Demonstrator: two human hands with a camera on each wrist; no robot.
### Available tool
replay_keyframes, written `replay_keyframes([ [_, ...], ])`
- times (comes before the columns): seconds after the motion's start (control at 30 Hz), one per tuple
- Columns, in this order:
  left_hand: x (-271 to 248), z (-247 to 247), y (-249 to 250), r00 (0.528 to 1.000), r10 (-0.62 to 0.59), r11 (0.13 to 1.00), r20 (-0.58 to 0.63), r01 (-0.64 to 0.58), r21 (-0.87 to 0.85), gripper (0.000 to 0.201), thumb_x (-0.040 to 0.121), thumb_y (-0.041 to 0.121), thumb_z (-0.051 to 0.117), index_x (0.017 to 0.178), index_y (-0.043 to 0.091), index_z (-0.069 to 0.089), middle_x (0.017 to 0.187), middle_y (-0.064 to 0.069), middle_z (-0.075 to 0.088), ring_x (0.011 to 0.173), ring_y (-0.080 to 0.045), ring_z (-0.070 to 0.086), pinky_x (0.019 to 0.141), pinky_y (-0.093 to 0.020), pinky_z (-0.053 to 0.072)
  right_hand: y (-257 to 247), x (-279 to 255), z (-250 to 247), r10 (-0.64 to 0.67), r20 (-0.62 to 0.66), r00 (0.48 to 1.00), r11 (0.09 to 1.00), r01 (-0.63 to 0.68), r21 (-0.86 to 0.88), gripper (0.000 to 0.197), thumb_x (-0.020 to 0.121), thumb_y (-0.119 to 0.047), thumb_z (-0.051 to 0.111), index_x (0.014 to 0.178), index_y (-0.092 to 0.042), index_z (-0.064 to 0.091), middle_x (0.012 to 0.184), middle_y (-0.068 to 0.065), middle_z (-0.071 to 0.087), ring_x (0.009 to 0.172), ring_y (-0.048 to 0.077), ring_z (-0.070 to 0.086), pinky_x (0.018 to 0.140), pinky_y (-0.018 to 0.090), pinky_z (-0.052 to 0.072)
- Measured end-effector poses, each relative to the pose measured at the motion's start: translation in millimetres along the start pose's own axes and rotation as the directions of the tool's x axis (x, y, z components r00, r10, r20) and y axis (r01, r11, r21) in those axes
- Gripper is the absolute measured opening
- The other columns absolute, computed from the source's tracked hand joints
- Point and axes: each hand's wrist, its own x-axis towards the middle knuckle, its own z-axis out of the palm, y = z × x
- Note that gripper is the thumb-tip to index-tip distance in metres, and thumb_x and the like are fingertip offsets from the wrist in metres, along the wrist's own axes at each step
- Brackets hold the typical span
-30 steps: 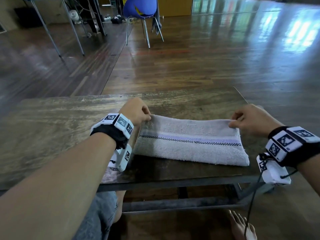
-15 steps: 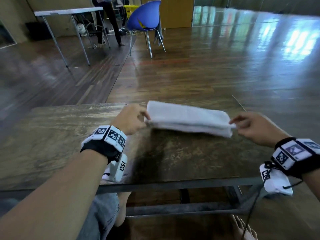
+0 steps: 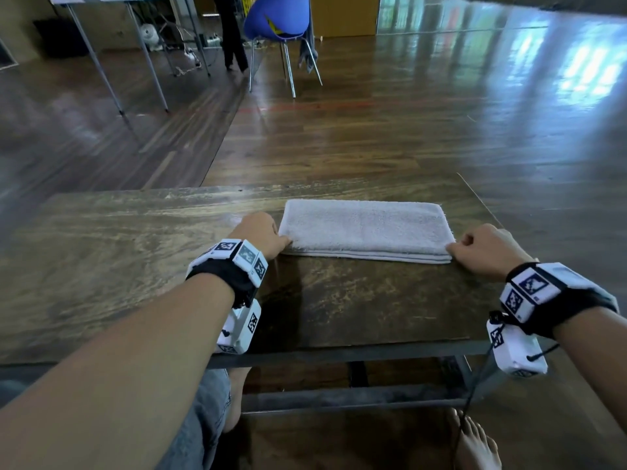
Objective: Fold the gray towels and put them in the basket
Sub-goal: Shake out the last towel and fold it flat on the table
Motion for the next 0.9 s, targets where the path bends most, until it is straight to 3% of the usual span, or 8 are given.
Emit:
replay_keyframes([
  [0.2, 6, -14, 5, 0.991, -0.105, 0.980, -0.077, 0.090, -0.176, 0.047, 0.078, 0.019, 0.068, 0.050, 0.013, 0.031, 0.047, -0.002, 0.033, 0.045, -0.020, 0.032, 0.048, -0.028, 0.028, -8, -1, -12, 0.005, -0.099, 0.995, 0.998, 0.001, 0.060, 0.056, 0.085, -0.028, 0.060, 0.036, -0.016, 0.037, 0.051, 0.000, 0.039, 0.057, 0.023, 0.042, 0.057, 0.034, 0.034],
  [0.33, 1, -14, 5, 0.990, -0.140, 0.980, -0.020, 0.135, -0.146, 0.036, 0.076, 0.020, 0.069, 0.057, 0.011, 0.040, 0.056, -0.005, 0.043, 0.052, -0.022, 0.040, 0.051, -0.029, 0.032, -11, -7, -15, 0.034, -0.028, 0.999, 0.999, -0.035, -0.020, 0.042, 0.082, -0.034, 0.063, 0.047, -0.018, 0.047, 0.060, -0.001, 0.051, 0.063, 0.024, 0.052, 0.062, 0.034, 0.040],
  [0.47, -6, -6, 13, 0.992, 0.101, 0.994, -0.078, -0.104, -0.038, 0.018, 0.084, 0.024, 0.071, 0.080, 0.012, 0.057, 0.082, -0.004, 0.057, 0.073, -0.021, 0.053, 0.059, -0.028, 0.039, -13, -16, -5, -0.170, -0.152, 0.974, 0.976, 0.145, -0.164, 0.007, 0.083, -0.033, 0.058, 0.086, -0.026, 0.056, 0.098, -0.007, 0.057, 0.091, 0.021, 0.054, 0.078, 0.040, 0.046],
  [0.53, -6, -5, 23, 0.956, 0.274, 0.958, -0.106, -0.281, -0.055, 0.013, 0.085, 0.023, 0.069, 0.092, 0.013, 0.063, 0.098, -0.004, 0.060, 0.089, -0.021, 0.057, 0.073, -0.035, 0.048, -16, -15, 0, -0.363, -0.028, 0.931, 0.925, 0.357, -0.128, 0.018, 0.091, -0.030, 0.056, 0.107, -0.026, 0.060, 0.118, -0.003, 0.059, 0.109, 0.020, 0.052, 0.095, 0.046, 0.046],
  [0.63, -9, 3, 40, 0.935, 0.353, 0.935, 0.025, -0.353, -0.030, 0.011, 0.089, 0.028, 0.064, 0.094, 0.018, 0.064, 0.104, -0.003, 0.064, 0.093, -0.019, 0.060, 0.084, -0.037, 0.052, -24, -20, 8, -0.418, 0.192, 0.888, 0.889, 0.443, -0.116, 0.024, 0.098, -0.038, 0.052, 0.120, -0.032, 0.061, 0.125, -0.007, 0.056, 0.122, 0.017, 0.048, 0.109, 0.048, 0.038],
  [0.77, -11, 11, 54, 0.927, 0.313, 0.925, 0.208, -0.347, 0.154, 0.032, 0.091, 0.041, 0.059, 0.079, 0.011, 0.063, 0.083, -0.007, 0.063, 0.074, -0.021, 0.056, 0.067, -0.032, 0.045, -39, -26, 5, -0.335, 0.251, 0.908, 0.891, 0.392, -0.228, 0.016, 0.095, -0.044, 0.052, 0.085, -0.038, 0.062, 0.091, -0.017, 0.052, 0.103, 0.019, 0.058, 0.098, 0.043, 0.044],
  [0.83, -17, 12, 62, 0.923, 0.321, 0.928, 0.213, -0.352, 0.125, 0.042, 0.091, 0.042, 0.057, 0.060, 0.013, 0.054, 0.062, -0.004, 0.055, 0.059, -0.021, 0.051, 0.057, -0.030, 0.040, -47, -29, -1, -0.281, 0.250, 0.927, 0.891, 0.348, -0.292, 0.032, 0.089, -0.050, 0.053, 0.066, -0.032, 0.066, 0.073, -0.016, 0.059, 0.084, 0.015, 0.064, 0.079, 0.036, 0.048],
  [0.9, -25, 16, 72, 0.927, 0.342, 0.930, 0.152, -0.357, 0.090, 0.041, 0.091, 0.040, 0.056, 0.060, 0.014, 0.053, 0.064, 0.000, 0.056, 0.061, -0.020, 0.055, 0.057, -0.030, 0.045, -55, -35, -3, -0.288, 0.132, 0.948, 0.901, 0.315, -0.299, 0.034, 0.084, -0.051, 0.054, 0.064, -0.028, 0.069, 0.065, -0.011, 0.064, 0.069, 0.013, 0.064, 0.062, 0.029, 0.045],
])
